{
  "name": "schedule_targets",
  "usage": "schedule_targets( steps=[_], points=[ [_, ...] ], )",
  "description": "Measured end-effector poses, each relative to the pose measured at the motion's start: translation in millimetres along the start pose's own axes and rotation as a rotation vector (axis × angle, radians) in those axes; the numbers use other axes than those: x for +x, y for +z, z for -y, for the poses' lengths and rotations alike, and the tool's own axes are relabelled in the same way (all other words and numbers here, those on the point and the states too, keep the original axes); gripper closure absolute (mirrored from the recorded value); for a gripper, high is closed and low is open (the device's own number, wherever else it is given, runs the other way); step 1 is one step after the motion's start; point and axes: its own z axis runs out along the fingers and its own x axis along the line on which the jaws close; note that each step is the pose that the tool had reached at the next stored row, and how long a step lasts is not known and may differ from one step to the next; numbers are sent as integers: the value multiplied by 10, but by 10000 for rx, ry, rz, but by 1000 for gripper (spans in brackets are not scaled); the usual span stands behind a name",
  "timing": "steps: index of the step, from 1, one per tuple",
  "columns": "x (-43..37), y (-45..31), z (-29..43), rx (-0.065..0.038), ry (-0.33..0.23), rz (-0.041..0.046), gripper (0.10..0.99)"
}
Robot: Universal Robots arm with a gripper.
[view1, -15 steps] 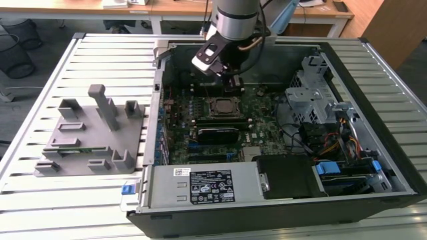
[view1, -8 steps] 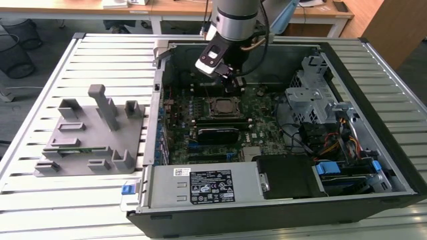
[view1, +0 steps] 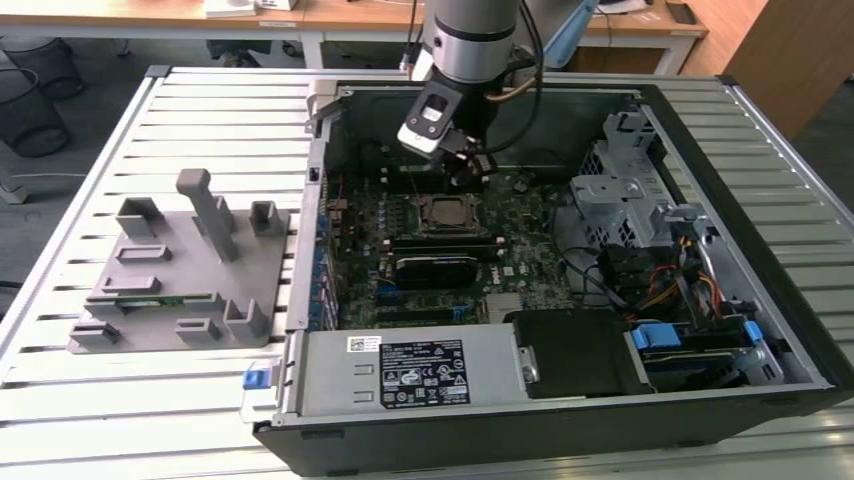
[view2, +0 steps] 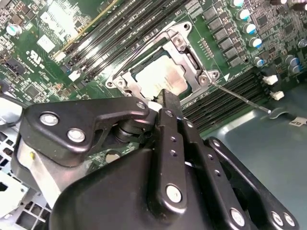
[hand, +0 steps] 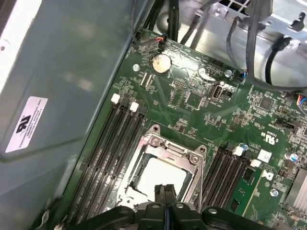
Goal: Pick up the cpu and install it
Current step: 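Install the first cpu locking lever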
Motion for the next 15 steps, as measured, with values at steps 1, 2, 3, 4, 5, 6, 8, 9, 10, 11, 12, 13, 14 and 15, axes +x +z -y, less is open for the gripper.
schedule_targets(
  steps=[1, 2, 3, 4, 5, 6, 8, 9, 10, 11, 12, 13, 14, 15],
  points=[
    [0, 0, 0, 2, -52, 1, 980],
    [0, 0, 0, 1, -123, -1, 980],
    [0, 1, 0, -2, -181, -8, 980],
    [0, -3, 0, -7, -204, -15, 980],
    [0, -20, 0, -7, -209, -17, 980],
    [0, -45, 0, -7, -210, -18, 980],
    [0, -90, 0, -7, -210, -18, 980],
    [0, -130, -1, -8, -210, -18, 980],
    [0, -160, -1, -7, -210, -18, 980],
    [0, -168, -1, -8, -213, -19, 980],
    [0, -168, -1, -9, -268, -19, 980],
    [0, -167, -1, -10, -436, -20, 980],
    [0, -165, -1, -9, -620, -20, 980],
    [0, -163, -1, -8, -800, -21, 980]
  ],
)
